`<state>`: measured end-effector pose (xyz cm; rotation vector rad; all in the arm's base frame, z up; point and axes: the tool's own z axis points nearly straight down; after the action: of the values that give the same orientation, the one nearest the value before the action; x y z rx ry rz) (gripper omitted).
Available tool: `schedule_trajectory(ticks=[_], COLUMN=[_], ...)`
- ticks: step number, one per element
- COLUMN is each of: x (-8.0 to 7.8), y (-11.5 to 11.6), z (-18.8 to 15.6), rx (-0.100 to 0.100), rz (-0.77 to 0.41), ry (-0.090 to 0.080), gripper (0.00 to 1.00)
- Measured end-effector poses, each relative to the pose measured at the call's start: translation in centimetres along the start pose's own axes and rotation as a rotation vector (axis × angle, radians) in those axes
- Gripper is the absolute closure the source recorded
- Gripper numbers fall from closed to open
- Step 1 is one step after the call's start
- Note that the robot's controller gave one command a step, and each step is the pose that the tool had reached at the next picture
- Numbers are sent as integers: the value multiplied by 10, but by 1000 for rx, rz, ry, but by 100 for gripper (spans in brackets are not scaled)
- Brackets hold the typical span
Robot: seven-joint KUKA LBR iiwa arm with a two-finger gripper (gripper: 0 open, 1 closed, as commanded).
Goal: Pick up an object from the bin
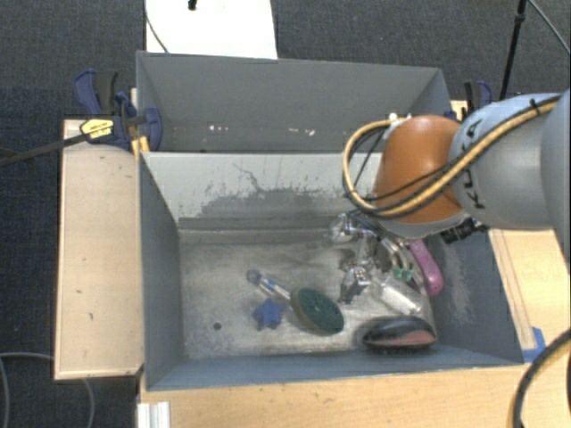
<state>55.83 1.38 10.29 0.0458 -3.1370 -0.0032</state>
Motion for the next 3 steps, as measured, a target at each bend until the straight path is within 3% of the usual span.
schedule_trajectory(ticks=[1, 2, 3], x=[66, 73, 71], y=[53, 117, 114], z=[32, 31, 30], rx=[-1, -1, 0], rz=[48, -80, -76], ry=[-12, -17, -22], gripper=[0, 0, 100])
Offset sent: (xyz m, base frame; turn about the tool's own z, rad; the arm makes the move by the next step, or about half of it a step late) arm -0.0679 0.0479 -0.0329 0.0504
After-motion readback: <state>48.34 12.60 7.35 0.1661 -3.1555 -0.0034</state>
